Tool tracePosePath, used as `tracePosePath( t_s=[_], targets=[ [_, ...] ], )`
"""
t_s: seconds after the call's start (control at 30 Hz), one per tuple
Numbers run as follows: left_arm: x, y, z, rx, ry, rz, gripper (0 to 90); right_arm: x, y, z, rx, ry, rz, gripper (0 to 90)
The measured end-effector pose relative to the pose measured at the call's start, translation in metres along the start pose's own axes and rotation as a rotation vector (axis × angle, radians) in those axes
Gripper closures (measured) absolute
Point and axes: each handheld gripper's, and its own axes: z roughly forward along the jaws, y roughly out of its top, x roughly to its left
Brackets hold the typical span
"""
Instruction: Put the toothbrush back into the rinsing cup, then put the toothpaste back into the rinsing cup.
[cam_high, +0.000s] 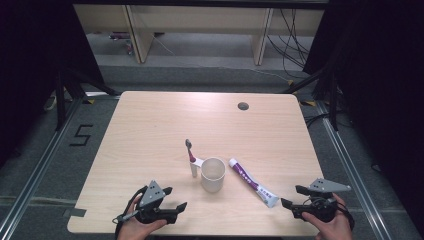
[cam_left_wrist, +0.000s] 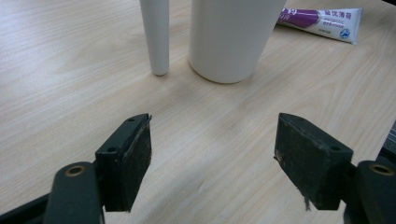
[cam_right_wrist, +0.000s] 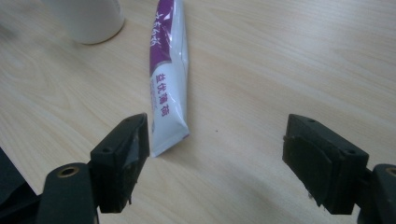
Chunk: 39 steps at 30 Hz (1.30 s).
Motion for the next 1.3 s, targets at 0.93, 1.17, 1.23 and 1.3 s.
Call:
tracePosePath(
  t_s=[0.93, 1.17, 1.23, 1.3],
  targets=[
    [-0.001, -0.016, -0.01, 0.018, 0.016, -0.005, 26.9, 0.02, 0.046, 0.038, 0.047, 0.061, -0.079, 35.0],
    [-0.001, -0.017, -0.011, 0.025, 0.017, 0.006, 27.1, 0.03, 0.054, 0.049, 0.073, 0.085, -0.157, 67.2],
    [-0.001, -0.017, -0.011, 0.025, 0.018, 0.005, 27.1, 0.03, 0.054, 0.05, 0.073, 0.093, -0.175, 70.7],
    [-0.001, -0.017, -0.011, 0.027, 0.018, 0.008, 27.2, 0.033, 0.053, 0.052, 0.086, 0.101, -0.192, 80.5]
  ],
)
